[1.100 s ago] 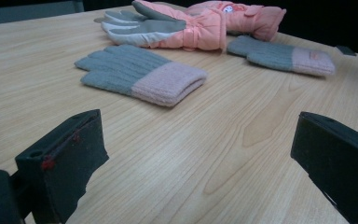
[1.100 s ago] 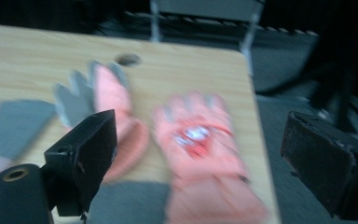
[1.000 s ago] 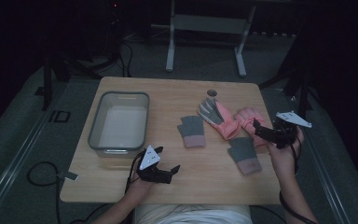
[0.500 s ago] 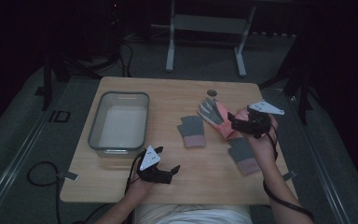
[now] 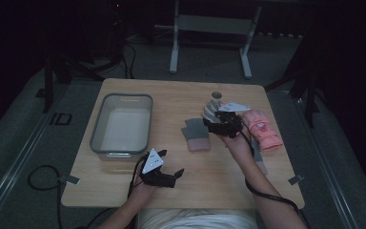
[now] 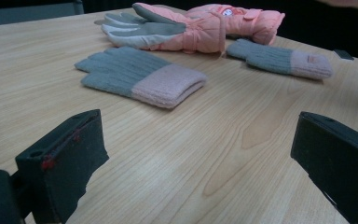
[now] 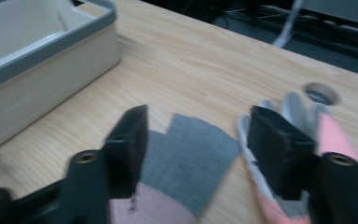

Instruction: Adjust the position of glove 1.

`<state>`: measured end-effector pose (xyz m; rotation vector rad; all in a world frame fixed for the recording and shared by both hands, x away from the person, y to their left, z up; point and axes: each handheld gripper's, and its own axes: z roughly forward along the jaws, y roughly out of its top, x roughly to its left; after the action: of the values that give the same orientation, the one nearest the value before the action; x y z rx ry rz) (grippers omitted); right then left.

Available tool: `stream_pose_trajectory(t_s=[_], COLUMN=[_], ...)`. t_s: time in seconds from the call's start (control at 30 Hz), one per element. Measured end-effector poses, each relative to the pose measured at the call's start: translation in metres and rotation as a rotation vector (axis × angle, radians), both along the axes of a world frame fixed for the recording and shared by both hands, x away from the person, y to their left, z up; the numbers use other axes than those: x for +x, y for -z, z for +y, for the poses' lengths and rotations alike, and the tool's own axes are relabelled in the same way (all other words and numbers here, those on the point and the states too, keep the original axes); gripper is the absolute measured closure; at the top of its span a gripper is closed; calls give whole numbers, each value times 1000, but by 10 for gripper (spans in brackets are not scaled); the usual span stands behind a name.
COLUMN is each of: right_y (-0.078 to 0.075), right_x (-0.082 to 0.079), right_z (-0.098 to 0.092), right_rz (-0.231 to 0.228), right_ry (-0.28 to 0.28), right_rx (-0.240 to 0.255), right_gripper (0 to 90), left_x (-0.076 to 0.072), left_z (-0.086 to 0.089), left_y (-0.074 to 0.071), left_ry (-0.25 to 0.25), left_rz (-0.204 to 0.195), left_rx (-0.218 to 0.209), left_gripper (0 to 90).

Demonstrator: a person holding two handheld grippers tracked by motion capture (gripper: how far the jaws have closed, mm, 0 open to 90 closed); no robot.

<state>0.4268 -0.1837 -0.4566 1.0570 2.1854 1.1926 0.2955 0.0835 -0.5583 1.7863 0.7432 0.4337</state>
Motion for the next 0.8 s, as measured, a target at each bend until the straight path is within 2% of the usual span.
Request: stream_pose_trajectory(t_s=[0.13, 0.17, 0.23, 0.3, 0.37, 0.57, 0.7, 0.8], right_y=[14, 20, 31, 40, 48, 66, 75, 80], right_x=[10, 13, 21, 26, 30, 41, 47, 51], right_z=[12, 15, 18, 19, 21, 23, 23, 23], right_rz=[22, 24, 69, 95, 116, 156, 166, 184], right_ry=[-48, -58, -92, -113, -115, -112, -95, -95], right_rx=[-19, -41, -57, -65, -85, -98, -115, -102], right_gripper=[480, 507, 524, 543, 552, 564, 569, 574], left_x=[-1, -1, -2, -1, -1, -1, -1, -1], left_z=[-1, -1, -2, -2, -1, -2, -2, -1], left_y=[0, 0, 0, 0, 0, 0, 0, 0], left_ry=[0, 5, 7, 6, 6, 6, 6, 6], left_rz=[-8, -10, -10, -8, -6, -8, -9, -7], left_rx=[8, 13, 17, 12, 11, 14, 13, 10], left_gripper=[25, 25, 25, 25, 25, 25, 25, 25])
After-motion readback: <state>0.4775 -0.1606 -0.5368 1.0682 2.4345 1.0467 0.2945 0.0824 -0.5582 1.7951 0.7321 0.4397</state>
